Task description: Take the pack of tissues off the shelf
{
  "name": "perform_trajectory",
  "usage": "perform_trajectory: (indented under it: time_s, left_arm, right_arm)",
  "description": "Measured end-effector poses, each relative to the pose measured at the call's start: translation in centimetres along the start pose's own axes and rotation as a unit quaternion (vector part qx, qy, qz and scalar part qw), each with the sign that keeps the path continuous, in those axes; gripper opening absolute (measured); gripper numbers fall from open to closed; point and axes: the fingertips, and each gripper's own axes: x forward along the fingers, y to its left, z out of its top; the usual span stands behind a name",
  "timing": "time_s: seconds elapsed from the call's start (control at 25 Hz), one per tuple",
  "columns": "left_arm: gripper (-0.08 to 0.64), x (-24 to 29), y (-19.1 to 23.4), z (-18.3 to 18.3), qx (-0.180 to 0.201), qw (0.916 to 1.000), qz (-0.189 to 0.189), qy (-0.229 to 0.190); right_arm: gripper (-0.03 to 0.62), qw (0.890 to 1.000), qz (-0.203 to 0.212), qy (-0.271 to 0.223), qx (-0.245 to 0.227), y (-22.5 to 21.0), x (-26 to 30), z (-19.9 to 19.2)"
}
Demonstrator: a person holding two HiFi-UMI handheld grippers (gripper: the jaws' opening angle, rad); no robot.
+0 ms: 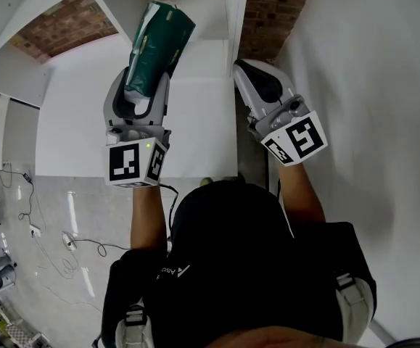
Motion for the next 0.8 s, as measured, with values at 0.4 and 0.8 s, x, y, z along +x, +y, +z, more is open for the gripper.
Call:
perform_trajectory:
  time_s: [0.4, 0.8]
  left_arm:
    - [0.259, -1.1, -1.0, 0.2, -0.002, 0.9999, -0.012, -0.003]
    - [0.259, -1.4, -1.6, 0.8, -0.001, 0.9998, -0.019, -0.008]
  right_arm:
    - [0.002, 1.000, 0.000, 0.009, -0.006, 0.9, -1.3, -0.4]
    - [0.000, 1.000, 0.003, 0.011, -0.015, 1.7, -1.5, 0.1]
